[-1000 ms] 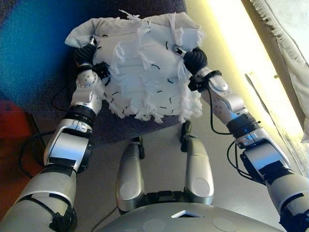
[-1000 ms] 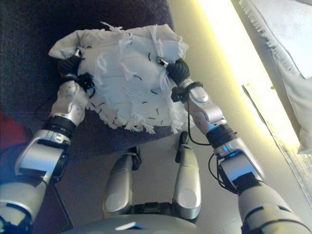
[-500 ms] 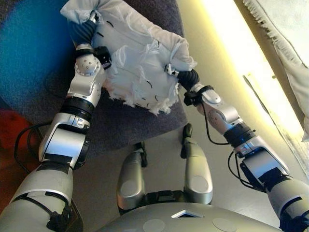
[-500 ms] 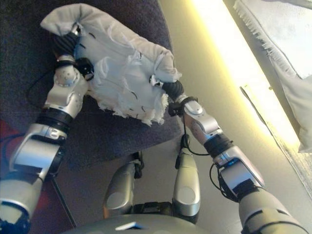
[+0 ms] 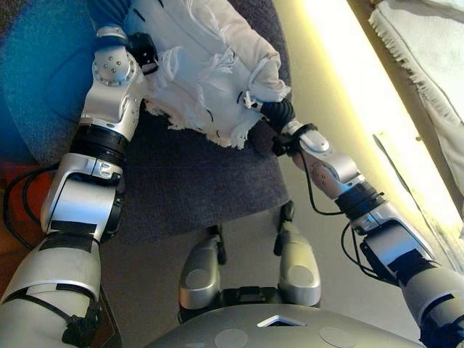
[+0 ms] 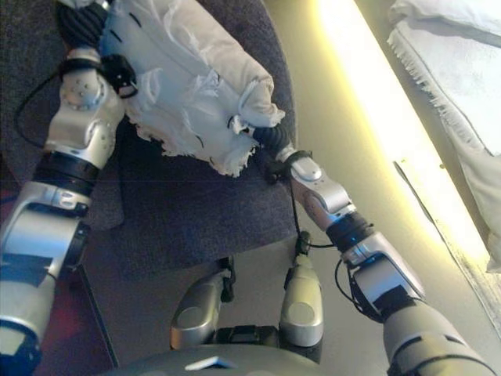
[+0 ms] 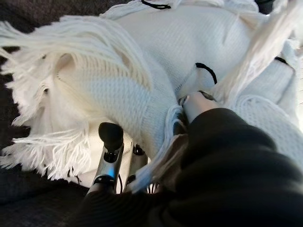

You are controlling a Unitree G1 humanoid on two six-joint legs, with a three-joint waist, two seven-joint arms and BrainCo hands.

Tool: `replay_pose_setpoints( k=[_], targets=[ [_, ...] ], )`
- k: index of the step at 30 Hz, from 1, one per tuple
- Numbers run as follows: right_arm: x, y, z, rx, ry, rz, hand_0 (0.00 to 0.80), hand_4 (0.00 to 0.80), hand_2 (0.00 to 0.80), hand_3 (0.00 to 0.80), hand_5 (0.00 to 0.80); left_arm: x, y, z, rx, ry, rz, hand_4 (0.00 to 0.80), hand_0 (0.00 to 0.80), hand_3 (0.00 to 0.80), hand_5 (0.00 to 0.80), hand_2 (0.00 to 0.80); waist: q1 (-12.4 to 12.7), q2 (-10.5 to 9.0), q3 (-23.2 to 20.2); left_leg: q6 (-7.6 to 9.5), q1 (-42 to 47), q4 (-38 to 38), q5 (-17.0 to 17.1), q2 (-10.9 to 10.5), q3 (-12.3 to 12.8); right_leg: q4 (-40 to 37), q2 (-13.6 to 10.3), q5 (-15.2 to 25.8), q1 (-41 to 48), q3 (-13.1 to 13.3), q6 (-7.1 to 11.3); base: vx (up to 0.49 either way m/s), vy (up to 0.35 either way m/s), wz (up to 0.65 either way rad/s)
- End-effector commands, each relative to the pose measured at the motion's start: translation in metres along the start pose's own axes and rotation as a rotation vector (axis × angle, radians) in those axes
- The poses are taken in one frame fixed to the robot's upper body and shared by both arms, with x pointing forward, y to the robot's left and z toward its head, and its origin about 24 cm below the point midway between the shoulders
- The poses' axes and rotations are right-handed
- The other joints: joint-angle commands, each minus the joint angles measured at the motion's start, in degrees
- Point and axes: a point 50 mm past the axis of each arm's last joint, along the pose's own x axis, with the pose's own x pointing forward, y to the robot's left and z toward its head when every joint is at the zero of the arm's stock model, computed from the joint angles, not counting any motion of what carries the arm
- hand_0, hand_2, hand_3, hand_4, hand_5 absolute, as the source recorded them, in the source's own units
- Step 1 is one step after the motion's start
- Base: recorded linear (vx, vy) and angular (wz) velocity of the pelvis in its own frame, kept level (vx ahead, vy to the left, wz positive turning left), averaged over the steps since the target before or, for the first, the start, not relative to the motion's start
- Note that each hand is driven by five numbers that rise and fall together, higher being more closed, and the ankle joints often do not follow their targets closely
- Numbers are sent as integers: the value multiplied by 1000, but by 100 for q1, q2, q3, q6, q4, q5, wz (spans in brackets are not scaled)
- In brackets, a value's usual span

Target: Pick up the cushion and take it to the sofa

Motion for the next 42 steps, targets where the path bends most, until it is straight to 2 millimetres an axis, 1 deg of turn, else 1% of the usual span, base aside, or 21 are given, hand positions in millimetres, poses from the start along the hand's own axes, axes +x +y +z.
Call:
replay_pose_setpoints(
  k=[1, 4, 6, 9, 12, 16, 17, 18, 19, 24, 28, 32, 38, 41, 42],
  targets=[
    [12, 72, 16, 17, -46, 244, 800, 800, 800, 800, 800, 6, -56, 46, -197, -111, -110, 800, 800, 800, 800, 800, 33, 90, -529, -281, -1023, 1099, -391, 87, -174, 687, -643, -785, -183, 265, 366, -82, 72, 7],
    [12, 79, 14, -36, -26, 271, 800, 800, 800, 800, 800, 8, -51, 41, -245, -90, -80, 800, 800, 800, 800, 800, -45, 122, -323, -275, -1249, 1319, -414, 103, -131, 899, -675, -749, -521, 449, 347, -68, 68, -1],
    [10, 87, 14, -64, -25, 301, 800, 800, 800, 800, 800, 10, -47, 39, -244, -85, -58, 800, 800, 800, 800, 800, -104, 102, -173, -270, -1398, 1502, -458, 158, -93, 1021, -665, -736, -717, 579, 330, -53, 30, -7],
    [8, 98, 17, -56, -36, 329, 800, 800, 800, 800, 800, 14, -40, 36, -251, -71, -44, 800, 800, 800, 800, 800, -154, 54, -6, -268, -1585, 1725, -517, 258, -58, 1192, -639, -723, -943, 718, 304, -12, 2, -1],
    [8, 105, 23, -28, -64, 336, 800, 800, 800, 800, 800, 18, -39, 37, -231, -62, -42, 800, 800, 800, 800, 800, -186, 6, 162, -257, -1667, 1817, -536, 338, -33, 1268, -585, -706, -1054, 801, 295, -22, -39, -4],
    [7, 109, 35, -18, -111, 336, 800, 800, 800, 800, 800, 23, -36, 35, -204, -41, -20, 800, 800, 800, 800, 800, -228, -39, 292, -238, -1712, 1751, -451, 364, -3, 1170, -534, -614, -1092, 847, 306, -17, -28, -7],
    [7, 109, 38, -15, -120, 327, 700, 700, 700, 700, 700, 23, -34, 34, -204, -35, -9, 311, 311, 311, 311, 311, -238, -48, 303, -236, -1709, 1730, -434, 358, -4, 1137, -522, -590, -1088, 855, 308, 4, -12, -7],
    [7, 108, 40, -19, -129, 319, 414, 414, 414, 414, 414, 24, -32, 33, -200, -30, 8, 0, 0, 0, 0, 0, -250, -50, 323, -234, -1716, 1721, -420, 355, -1, 1111, -510, -569, -1091, 868, 305, 2, -7, -5],
    [7, 107, 42, -20, -134, 313, 0, 0, 0, 0, 0, 25, -31, 34, -204, -32, 27, 0, 0, 0, 0, 0, -262, -54, 338, -230, -1713, 1702, -408, 347, -1, 1087, -497, -555, -1090, 877, 299, -3, -5, -5],
    [6, 98, 44, -3, -145, 278, 0, 0, 0, 0, 0, 25, -27, 36, -232, -54, 64, 0, 0, 0, 0, 0, -286, -63, 348, -203, -1639, 1618, -387, 321, 16, 995, -489, -518, -1018, 871, 293, 7, 1, 1],
    [6, 89, 44, 5, -147, 249, 0, 0, 0, 0, 0, 23, -28, 36, -218, -64, 69, 0, 0, 0, 0, 0, -296, -61, 318, -193, -1560, 1582, -394, 312, 49, 945, -519, -505, -944, 831, 281, 0, 0, 0],
    [5, 83, 40, 26, -134, 231, 0, 0, 0, 0, 0, 21, -27, 31, -184, -50, 75, 0, 0, 0, 0, 0, -296, -48, 210, -191, -1364, 1453, -384, 300, 128, 852, -548, -529, -768, 766, 292, 29, 23, -1],
    [3, 73, 31, 36, -102, 215, 0, 0, 0, 0, 0, 18, -12, 18, -180, -11, 108, 0, 0, 0, 0, 0, -282, -7, -59, -202, -1040, 1243, -357, 263, 200, 706, -579, -583, -475, 624, 300, 52, 42, -3],
    [1, 66, 26, 51, -81, 193, 0, 0, 0, 0, 0, 15, 1, 7, -157, 16, 131, 0, 0, 0, 0, 0, -274, 17, -237, -202, -809, 1072, -310, 240, 263, 609, -578, -608, -290, 551, 315, 82, 53, 0],
    [-1, 60, 22, 68, -73, 176, 0, 0, 0, 0, 0, 14, 10, 1, -138, 30, 149, 0, 0, 0, 0, 0, -267, 29, -315, -208, -668, 1005, -325, 237, 291, 572, -579, -656, -158, 489, 327, 75, 48, -2]
  ],
)
